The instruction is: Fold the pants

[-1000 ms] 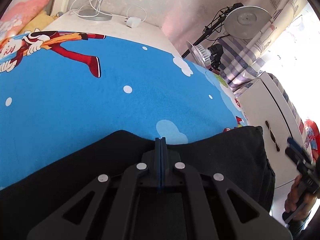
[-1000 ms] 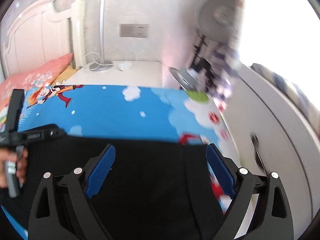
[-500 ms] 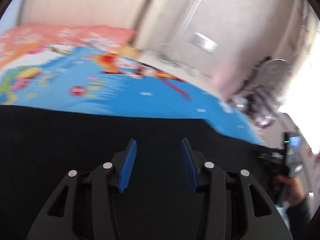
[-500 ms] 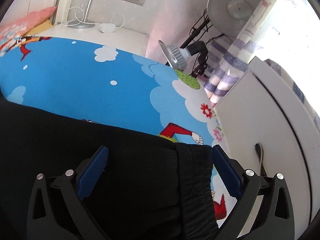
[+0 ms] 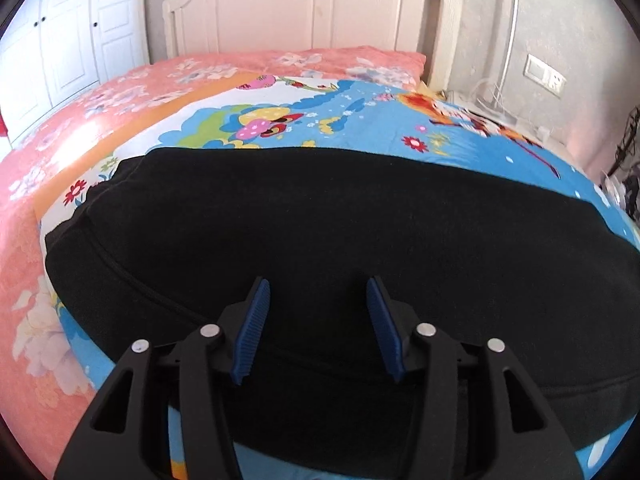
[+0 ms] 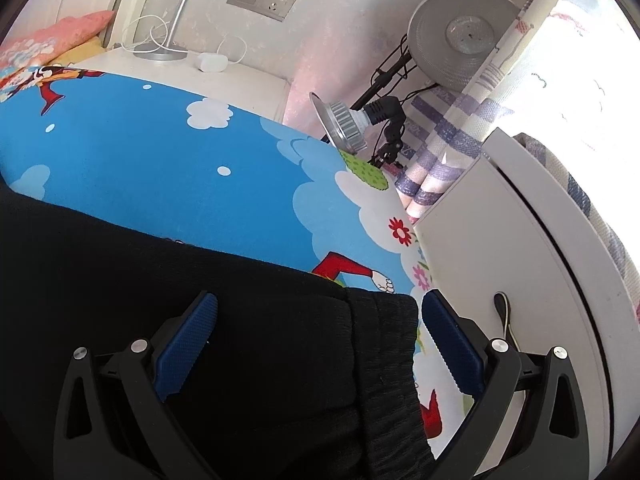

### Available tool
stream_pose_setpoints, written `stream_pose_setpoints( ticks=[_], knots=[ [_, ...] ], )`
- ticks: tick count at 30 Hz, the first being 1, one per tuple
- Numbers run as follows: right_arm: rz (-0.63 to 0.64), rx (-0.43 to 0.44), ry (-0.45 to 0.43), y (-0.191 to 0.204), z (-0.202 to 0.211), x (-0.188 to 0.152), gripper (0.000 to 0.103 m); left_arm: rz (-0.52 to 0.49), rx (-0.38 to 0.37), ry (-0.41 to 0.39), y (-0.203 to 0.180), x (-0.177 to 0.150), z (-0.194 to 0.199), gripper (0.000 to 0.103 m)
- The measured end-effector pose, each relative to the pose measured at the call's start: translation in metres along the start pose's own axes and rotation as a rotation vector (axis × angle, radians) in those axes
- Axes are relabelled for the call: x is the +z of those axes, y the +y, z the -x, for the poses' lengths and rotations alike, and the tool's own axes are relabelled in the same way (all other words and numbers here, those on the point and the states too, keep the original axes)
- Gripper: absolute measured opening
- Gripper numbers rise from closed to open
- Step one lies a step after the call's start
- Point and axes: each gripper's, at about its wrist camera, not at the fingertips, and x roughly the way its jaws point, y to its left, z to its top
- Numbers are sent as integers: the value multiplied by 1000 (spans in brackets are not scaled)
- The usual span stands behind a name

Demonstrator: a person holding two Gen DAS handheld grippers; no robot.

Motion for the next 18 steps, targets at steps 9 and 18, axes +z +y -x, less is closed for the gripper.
stream_pose_setpoints(
  ticks=[9, 18],
  knots=[
    [-75, 5, -340, 37, 122, 37, 98, -16, 29, -36, -6, -2, -4, 55],
    [118, 691, -338, 233, 223, 68, 98, -21, 21, -63, -6, -5, -4, 57]
  ],
)
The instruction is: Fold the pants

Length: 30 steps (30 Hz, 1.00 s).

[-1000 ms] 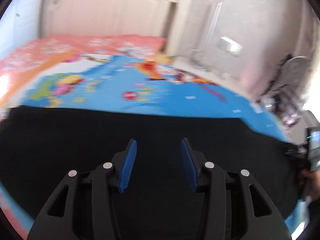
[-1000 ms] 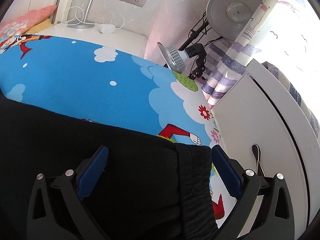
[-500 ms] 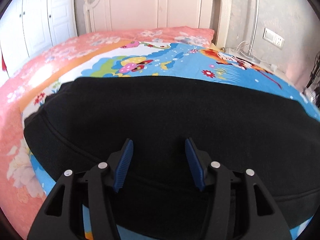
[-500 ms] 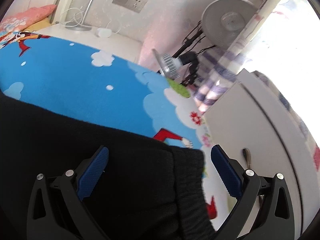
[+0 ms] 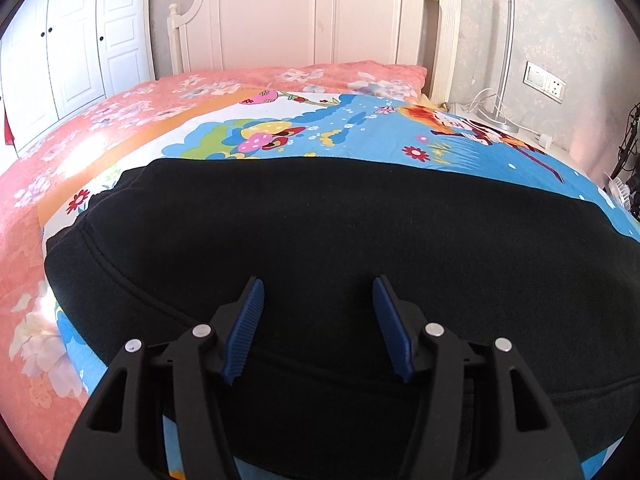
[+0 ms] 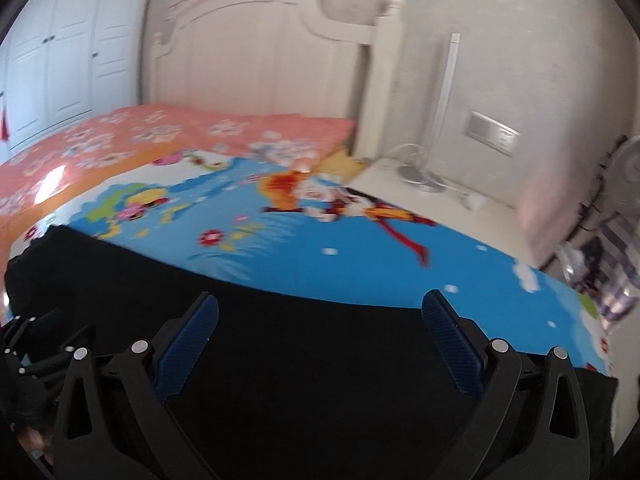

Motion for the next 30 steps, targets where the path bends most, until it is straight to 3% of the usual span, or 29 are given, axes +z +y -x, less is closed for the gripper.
stream_pose_setpoints(
  ticks=[2, 4, 8, 13, 16, 17, 19, 22, 25, 27, 29, 30],
  knots=[
    [60, 86, 57, 42, -24, 1, 98, -4, 2, -3, 0, 0, -1, 58],
    [39, 141, 127, 59, -41, -6, 98, -5, -2, -2, 0, 1, -1, 58],
    [54, 121, 221, 69, -65, -24, 98, -1, -12, -8, 1, -1, -1, 58],
    [17, 118, 277, 63, -75, -25, 98, 5, -10, -15, 1, -1, -1, 59],
    [40, 83, 264, 67, -71, -26, 98, 2, -12, -21, 3, -1, -1, 61],
    [51, 72, 256, 68, -69, -27, 98, -16, 10, -26, 5, 0, -1, 63],
    [57, 67, 255, 71, -70, -27, 98, -29, 135, -39, 17, 0, -1, 79],
    [35, 88, 270, 67, -73, -28, 98, 27, 187, -19, 55, 6, -8, 88],
    [2, 113, 288, 62, -76, -28, 98, 107, 319, 8, 96, 18, -11, 86],
    [-3, 117, 290, 62, -77, -28, 98, 201, 291, -3, 127, 28, -8, 76],
    [-2, 115, 288, 62, -77, -28, 98, 186, 322, -44, 135, 40, -3, 74],
    [-1, 115, 287, 63, -77, -28, 98, 163, 287, -73, 134, 46, -1, 74]
  ],
)
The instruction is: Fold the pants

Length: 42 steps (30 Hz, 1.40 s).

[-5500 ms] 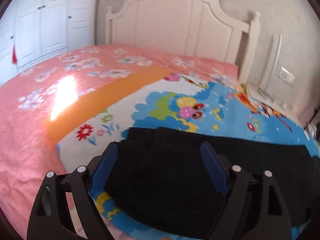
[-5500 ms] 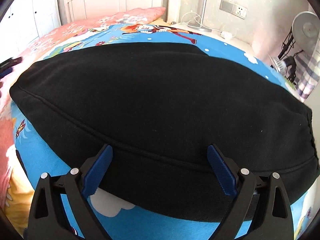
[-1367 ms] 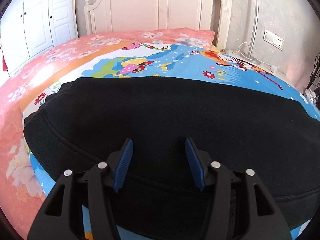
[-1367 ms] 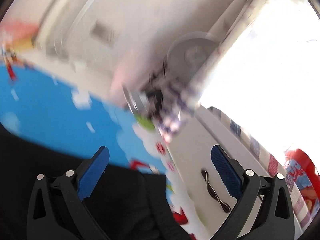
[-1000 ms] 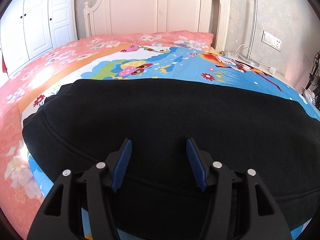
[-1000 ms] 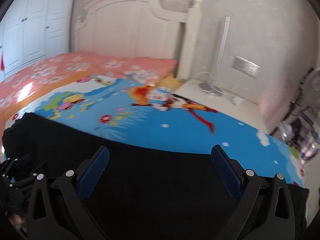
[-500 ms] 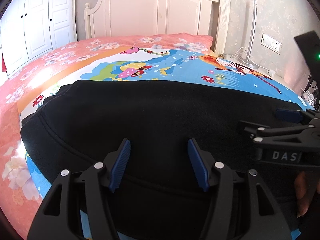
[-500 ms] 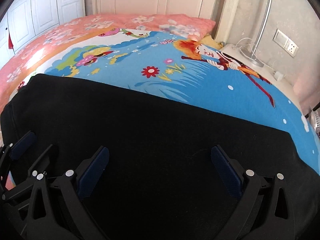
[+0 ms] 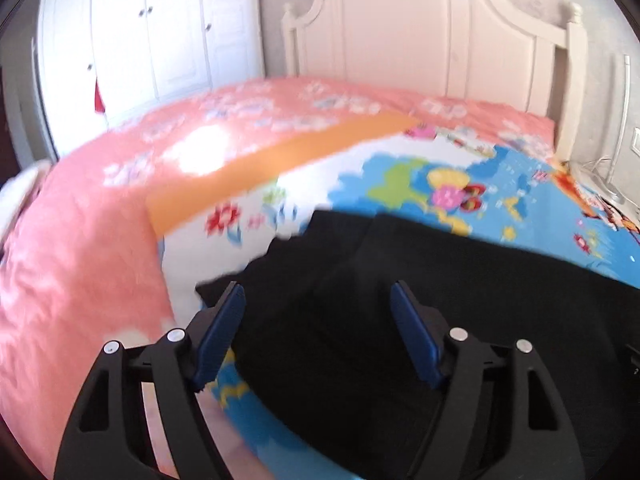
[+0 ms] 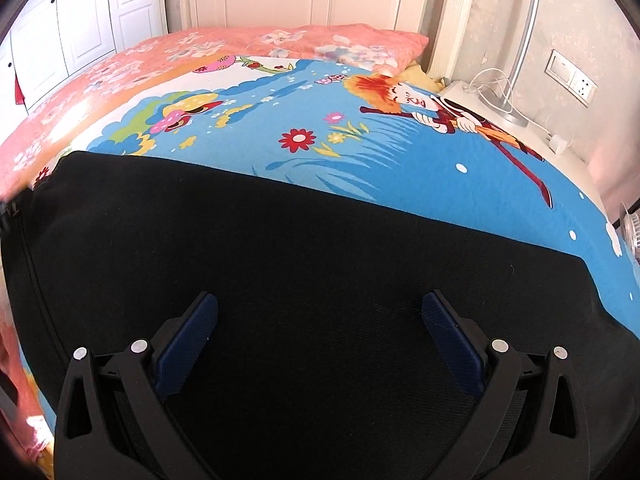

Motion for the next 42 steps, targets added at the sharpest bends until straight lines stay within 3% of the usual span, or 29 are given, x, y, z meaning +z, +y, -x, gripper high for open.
stream_pose_setpoints(
  ticks=[2, 3, 5, 7, 8, 9, 11, 12, 14, 16, 18, 21, 24, 28, 29, 40, 42],
  knots=[
    [-1, 1, 1, 0, 0, 0, 98, -28, -136, -13, -5, 11, -1, 74],
    [-2, 2, 1, 0, 0, 0, 98, -69, -153, 2, -11, 17, -8, 74],
    [-4, 3, 0, 0, 0, 0, 98, -187, -103, 67, -25, 22, -33, 74],
    [-6, 5, 0, -1, 0, 0, 98, -232, -11, 117, -22, 26, -59, 74],
    [-6, 5, 1, -1, 0, 0, 98, -210, 20, 121, -9, 30, -70, 83],
    [-6, 7, 2, -1, 0, 0, 98, -156, -7, 124, 9, 34, -75, 90],
    [-7, 7, 3, -1, 0, 0, 98, -41, -92, 114, 40, 38, -66, 90],
    [-10, 6, 5, -1, 0, 0, 98, 12, -128, 71, 53, 38, -52, 90],
    [-12, 6, 6, -1, -1, 0, 98, 99, -75, 10, 73, 33, -30, 89],
    [-10, 4, 4, -1, 0, 0, 98, 299, -103, 18, 112, 21, -16, 87],
    [-10, 4, 5, -1, 0, 0, 98, 535, -288, 42, 151, -3, -9, 84],
    [-11, 6, 4, -1, 0, -1, 98, 615, -416, 91, 160, -26, -3, 80],
    [-16, 7, 2, -2, 1, -1, 98, 780, -604, 178, 162, -51, -22, 60],
    [-24, 12, 2, -4, 0, 0, 98, 859, -618, 244, 158, -59, -45, 59],
    [-23, 11, 2, -3, 1, -1, 98, 887, -611, 276, 158, -61, -53, 53],
    [-23, 11, 2, -4, 1, -1, 98, 842, -659, 304, 150, -40, -84, 50],
    [-24, 13, 3, -4, 0, -1, 98, 826, -666, 308, 149, -36, -89, 41]
  ],
)
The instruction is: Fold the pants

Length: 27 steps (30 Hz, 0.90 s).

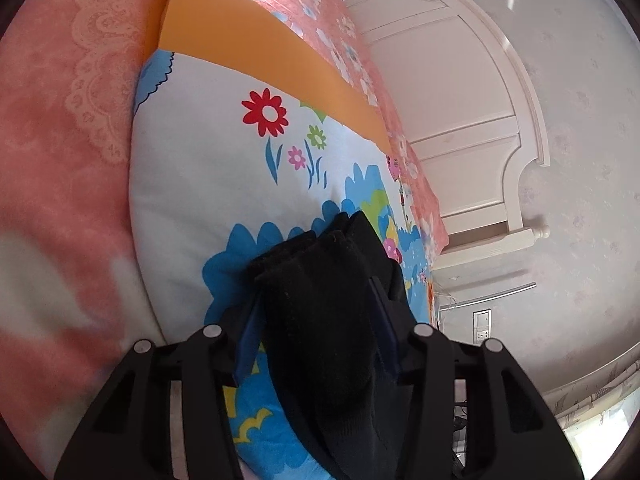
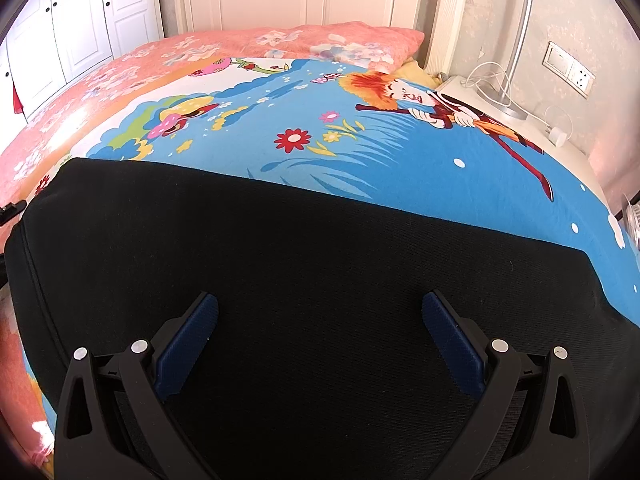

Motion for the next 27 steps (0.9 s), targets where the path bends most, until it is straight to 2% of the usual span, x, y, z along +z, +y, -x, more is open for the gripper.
stream_pose_setpoints(
  ticks=[2, 4, 5, 6, 8, 11, 15, 16, 17, 18, 19, 20, 22, 25, 27],
  knots=[
    [0, 0, -2, 0, 0, 0, 98, -15, 26, 7, 1, 2, 1, 32],
    [2, -2, -2, 0, 0, 0, 98, -18, 10, 7, 4, 2, 2, 32],
    [0, 0, -2, 0, 1, 0, 98, -14, -1, 7, 6, 2, 3, 33],
    [0, 1, -1, 0, 0, 0, 98, -12, -11, 8, 7, 2, 3, 43],
    [-1, 1, -1, 0, 0, 0, 98, -26, -40, 8, 6, -3, 8, 51],
    [-1, 1, -1, 0, 0, 0, 98, -122, -16, 35, -9, -16, 7, 55],
    [-2, 3, -1, 0, 0, 0, 98, -120, -15, 51, -8, -12, -4, 55],
    [-2, 3, -1, 0, -1, 0, 98, -110, -14, 52, -8, -9, -6, 53],
    [-1, 2, -1, 0, 0, 0, 98, -107, 1, 56, -9, -6, -9, 46],
    [-1, 2, -1, -1, 0, 0, 98, -106, 23, 63, -9, -4, -13, 34],
    [-1, 1, -2, 0, 0, 0, 98, -101, 36, 66, -8, -2, -16, 31],
    [-2, 2, -2, -1, 0, 0, 98, -94, 27, 65, -7, 1, -16, 20],
    [0, -2, -3, 0, 0, 0, 98, -104, 20, 46, -13, 1, -9, 16],
    [-1, 0, -4, 1, 1, 0, 98, -259, 85, -22, -54, -12, 12, 15],
    [-38, -8, -33, -6, 11, -1, 98, -434, 168, -78, -100, -34, 23, 14]
  ],
)
